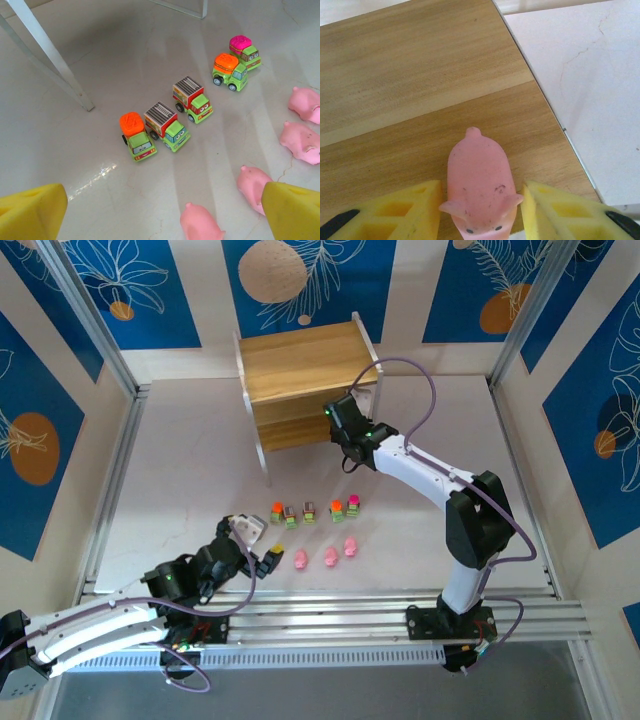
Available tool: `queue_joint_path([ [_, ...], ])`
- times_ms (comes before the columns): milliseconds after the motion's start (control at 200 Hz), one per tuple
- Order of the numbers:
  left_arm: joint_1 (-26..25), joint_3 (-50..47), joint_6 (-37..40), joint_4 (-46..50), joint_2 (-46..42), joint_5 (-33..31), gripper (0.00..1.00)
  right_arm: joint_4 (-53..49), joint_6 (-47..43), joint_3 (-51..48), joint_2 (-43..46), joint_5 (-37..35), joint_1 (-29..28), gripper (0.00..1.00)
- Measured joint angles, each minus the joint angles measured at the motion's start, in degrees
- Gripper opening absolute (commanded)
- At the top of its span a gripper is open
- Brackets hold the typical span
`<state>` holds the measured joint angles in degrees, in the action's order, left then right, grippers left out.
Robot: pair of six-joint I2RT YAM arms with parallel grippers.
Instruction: Place and organize the plastic toys onto the shelf
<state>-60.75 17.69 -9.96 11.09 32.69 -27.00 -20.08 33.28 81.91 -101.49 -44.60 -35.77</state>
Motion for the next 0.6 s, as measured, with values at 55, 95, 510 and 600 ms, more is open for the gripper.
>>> queue_joint_path([
  [55,0.0,0.0,0.0,0.0,0.0,0.0,1.0,0.0,0.0,-0.7,0.3,0.0,0.0,0.48],
  [95,0.0,0.0,0.0,0.0,0.0,0.0,0.99,0.0,0.0,-1.2,0.6,0.0,-0.1,0.49],
  [510,0.0,0.0,0.0,0.0,-0.8,0.0,1.0,-0.1,1.0,-6.8,5.2,-0.3,-2.0,0.51],
  [600,0.0,0.0,0.0,0.0,-1.2,0.0,0.99,-0.2,1.4,-8.5,6.8,-0.5,-2.8,0.51],
])
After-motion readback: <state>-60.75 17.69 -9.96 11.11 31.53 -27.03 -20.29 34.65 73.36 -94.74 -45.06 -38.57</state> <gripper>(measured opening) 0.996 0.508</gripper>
